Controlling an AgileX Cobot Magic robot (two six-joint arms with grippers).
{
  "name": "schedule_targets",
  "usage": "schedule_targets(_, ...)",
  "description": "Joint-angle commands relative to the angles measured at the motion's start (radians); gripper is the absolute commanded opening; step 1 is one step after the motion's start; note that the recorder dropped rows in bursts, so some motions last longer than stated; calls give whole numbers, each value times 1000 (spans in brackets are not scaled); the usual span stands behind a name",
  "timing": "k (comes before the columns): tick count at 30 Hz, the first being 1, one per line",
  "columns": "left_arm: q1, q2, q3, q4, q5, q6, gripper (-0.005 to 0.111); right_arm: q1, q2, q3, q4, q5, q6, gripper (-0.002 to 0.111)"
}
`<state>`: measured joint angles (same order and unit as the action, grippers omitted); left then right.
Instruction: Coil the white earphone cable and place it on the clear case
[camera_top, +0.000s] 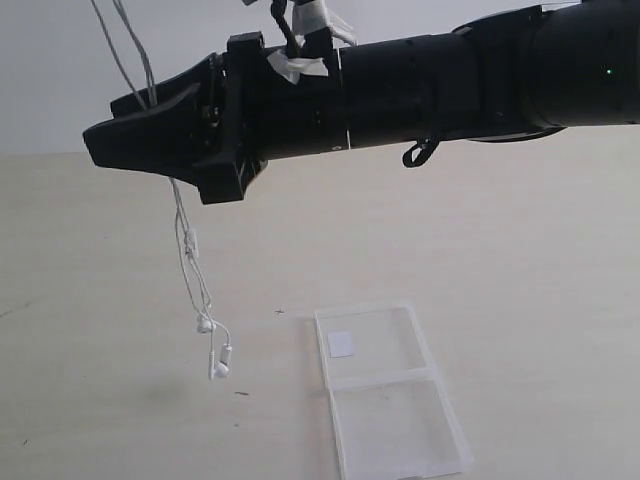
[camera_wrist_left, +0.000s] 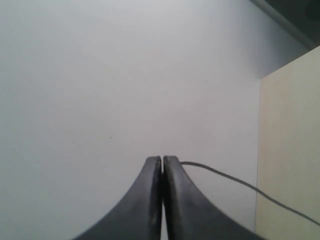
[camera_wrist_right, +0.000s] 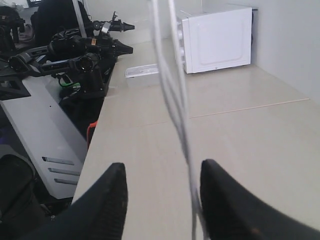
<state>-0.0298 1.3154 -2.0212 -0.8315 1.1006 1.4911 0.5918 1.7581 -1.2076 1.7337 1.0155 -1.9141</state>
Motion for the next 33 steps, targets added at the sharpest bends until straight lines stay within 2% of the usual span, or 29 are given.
schedule_targets(1, -5, -5, -5, -10, -4, -2, 0, 1, 0, -7, 11, -4, 0, 31)
schedule_targets(2, -5, -5, -5, -10, -4, -2, 0, 1, 0, -7, 11, -4, 0, 22)
schedule_targets(4, -5, -5, -5, -10, -4, -2, 0, 1, 0, -7, 11, -9, 0, 14)
schedule_targets(8, -5, -5, -5, -8, -4, -2, 0, 1, 0, -7, 11, -20, 0, 6)
schedule_targets(16, -5, -5, -5, -8, -19, -2, 0, 1, 0, -7, 11, -20, 0, 7)
schedule_targets(25, -5, -5, -5, -8, -19, -2, 0, 1, 0, -7, 11, -42, 0, 28)
schedule_targets(33, -5, -5, -5, -8, -19, -2, 0, 1, 2, -7, 11, -42, 0, 30)
